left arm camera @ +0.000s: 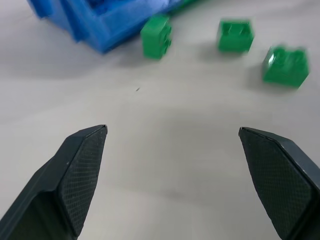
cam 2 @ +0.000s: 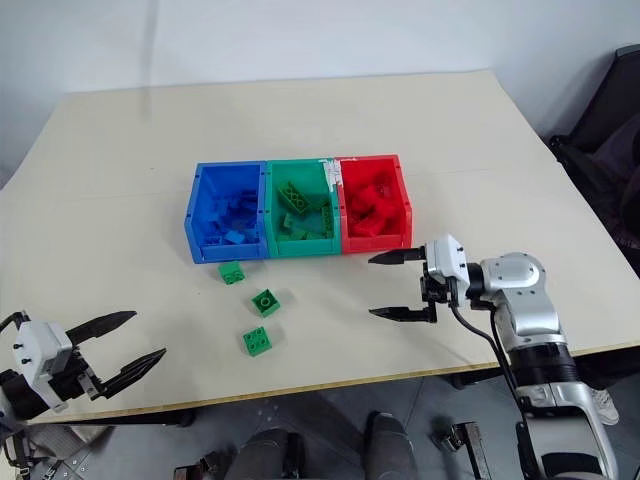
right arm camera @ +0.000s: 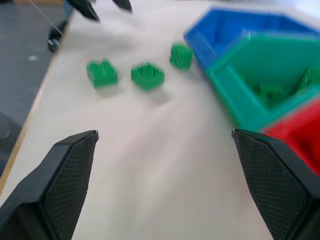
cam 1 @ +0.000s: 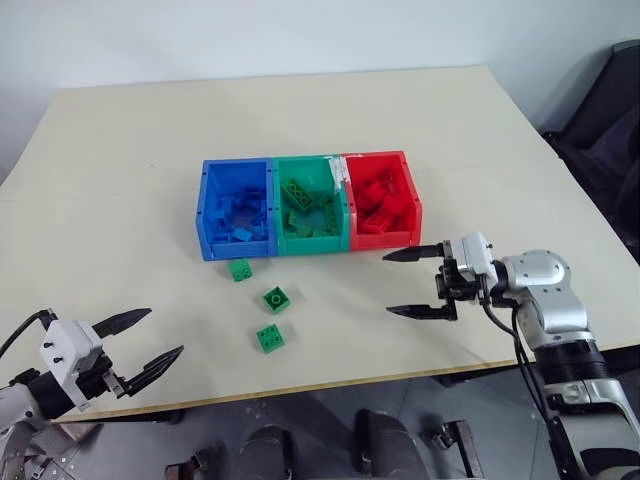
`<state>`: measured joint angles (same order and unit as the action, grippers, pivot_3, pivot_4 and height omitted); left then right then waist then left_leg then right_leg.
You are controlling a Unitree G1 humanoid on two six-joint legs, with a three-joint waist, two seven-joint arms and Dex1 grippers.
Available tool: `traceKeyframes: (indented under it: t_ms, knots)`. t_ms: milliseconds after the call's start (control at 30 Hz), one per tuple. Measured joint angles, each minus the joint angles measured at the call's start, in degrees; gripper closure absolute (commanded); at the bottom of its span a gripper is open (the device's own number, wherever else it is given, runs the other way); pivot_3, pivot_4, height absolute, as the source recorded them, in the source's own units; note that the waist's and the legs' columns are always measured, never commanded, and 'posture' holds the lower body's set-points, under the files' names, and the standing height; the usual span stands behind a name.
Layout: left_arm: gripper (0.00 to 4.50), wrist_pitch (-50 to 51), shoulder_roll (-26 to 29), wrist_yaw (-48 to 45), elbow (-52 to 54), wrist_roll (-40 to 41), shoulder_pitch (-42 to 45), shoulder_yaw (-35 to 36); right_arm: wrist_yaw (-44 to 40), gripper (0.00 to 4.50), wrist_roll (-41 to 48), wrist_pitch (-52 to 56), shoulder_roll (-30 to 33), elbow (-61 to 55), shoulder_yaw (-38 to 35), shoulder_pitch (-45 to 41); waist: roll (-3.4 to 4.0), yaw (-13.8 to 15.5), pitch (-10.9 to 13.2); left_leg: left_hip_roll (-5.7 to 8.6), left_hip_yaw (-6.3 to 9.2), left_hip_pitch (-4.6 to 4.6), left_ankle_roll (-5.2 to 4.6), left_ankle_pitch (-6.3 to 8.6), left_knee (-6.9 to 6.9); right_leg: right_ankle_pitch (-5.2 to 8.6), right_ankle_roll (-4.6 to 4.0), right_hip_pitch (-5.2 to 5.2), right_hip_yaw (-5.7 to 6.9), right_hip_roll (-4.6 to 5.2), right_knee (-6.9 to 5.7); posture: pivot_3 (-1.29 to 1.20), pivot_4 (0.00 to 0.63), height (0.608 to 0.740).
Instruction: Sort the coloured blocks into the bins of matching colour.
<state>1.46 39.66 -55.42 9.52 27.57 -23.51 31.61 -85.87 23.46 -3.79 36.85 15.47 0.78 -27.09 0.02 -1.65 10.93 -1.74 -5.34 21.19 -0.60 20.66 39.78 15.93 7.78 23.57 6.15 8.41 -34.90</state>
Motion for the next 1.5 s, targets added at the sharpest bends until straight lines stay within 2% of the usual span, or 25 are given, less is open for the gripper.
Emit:
traceKeyframes:
  t_ms: [167, 333, 433, 567, 733, 833, 1067, 1100, 1267, 1367, 1500]
  knots:
    - [0.0, 2.4, 1.14, -0.38, 3.6, 0.06, 1.47, -1.89, -0.58, 0.02, 1.45, 1.73, 2.27, -2.97, -1.3, 2.97, -0.01, 0.28, -0.01, -0.04, 0.04, 0.01, -0.05, 0.05, 0.1, 0.0, 0.0, -0.03, 0.0, 0.08, -0.04, 0.0, 0.15, 0.74]
    - [0.0, 13.19, 2.01, 4.44, 16.65, 0.28, 7.07, -12.56, -0.62, 0.02, 2.64, 3.36, 2.83, -6.68, -1.23, 5.71, -0.01, 0.73, -0.01, -0.02, 0.12, -0.01, -0.13, 0.11, 0.19, -0.03, 0.05, -0.06, -0.09, 0.12, -0.08, 0.0, 0.15, 0.74]
    - [0.0, 19.53, 2.57, 7.54, 20.81, -1.15, 10.09, -19.71, -0.5, 0.02, 3.09, 4.11, 3.38, -8.82, -1.35, 7.36, 0.0, 0.77, -0.01, 0.08, 0.09, -0.02, -0.1, 0.12, 0.19, -0.03, 0.05, -0.05, -0.08, 0.02, -0.06, 0.0, 0.15, 0.74]
    - [0.0, 24.76, 2.48, 9.75, 21.51, -3.44, 16.63, -27.78, 0.67, 0.02, 3.11, 5.1, 3.5, -11.89, -1.3, 9.9, 0.0, 1.34, -0.01, 0.1, 0.05, -0.02, -0.07, 0.11, 0.27, -0.03, 0.05, -0.06, -0.08, -0.04, -0.08, 0.0, 0.15, 0.74]
    - [0.0, 28.03, 3.53, 11.24, 18.53, -7.67, 20.27, -32.73, 2.64, 0.02, 3.16, 5.53, 3.51, -15.37, -1.61, 11.96, 0.0, 1.61, -0.01, 0.11, 0.01, -0.02, -0.07, 0.12, 0.27, -0.03, 0.04, -0.05, -0.09, -0.07, -0.06, 0.0, 0.15, 0.74]
    - [0.61, 27.31, 3.45, 11.15, 17.24, -9.26, 22.13, -34.3, 3.81, 0.0, 3.17, 5.92, 3.51, -16.89, -1.65, 13.13, 0.03, 2.01, -0.03, 0.12, 0.02, -0.03, -0.07, 0.12, 0.31, -0.03, 0.05, -0.12, -0.09, -0.04, -0.06, 0.0, 0.15, 0.74]
    - [2.84, 25.99, 0.99, 11.96, 14.65, -10.98, 24.81, -35.57, 5.72, 0.0, 3.24, 6.06, 3.51, -17.88, -1.75, 14.76, 0.05, 3.01, -0.05, 0.15, 0.01, -0.06, -0.08, 0.12, 0.36, -0.03, 0.05, -0.15, -0.09, -0.04, -0.08, 0.0, 0.15, 0.74]
    - [3.05, 25.75, 0.94, 11.89, 14.65, -11.06, 24.79, -35.64, 5.94, 0.0, 3.24, 6.02, 3.51, -17.88, -1.75, 14.81, 0.05, 3.0, -0.05, 0.15, 0.0, -0.06, -0.08, 0.12, 0.35, -0.03, 0.05, -0.15, -0.09, -0.04, -0.07, 0.0, 0.15, 0.74]
    - [3.05, 21.36, 1.16, 9.56, 14.32, -11.16, 22.67, -35.44, 7.15, 0.0, 3.25, 5.72, 3.47, -17.87, -1.81, 15.13, 0.05, 2.9, -0.05, 0.13, -0.03, -0.04, -0.08, 0.12, 0.33, -0.03, 0.05, -0.13, -0.08, -0.06, -0.04, 0.0, 0.15, 0.74]
    - [3.05, 16.78, 1.26, 5.83, 14.19, -8.75, 20.53, -32.19, 10.72, 0.0, 4.44, 6.07, 1.91, -17.96, -4.35, 16.67, 0.05, 2.95, -0.05, 0.09, -0.03, 0.0, -0.08, 0.12, 0.33, -0.03, 0.05, -0.11, -0.05, -0.07, -0.03, 0.0, 0.15, 0.74]
    - [3.05, 15.2, -0.43, 5.48, 14.28, -3.91, 25.71, -26.4, 18.54, 0.0, 6.09, 6.37, -2.57, -18.84, -8.47, 17.57, 0.05, 3.14, -0.05, 0.1, 0.02, 0.0, -0.08, 0.1, 0.4, -0.04, 0.06, -0.15, -0.05, -0.04, -0.09, 0.0, 0.15, 0.74]
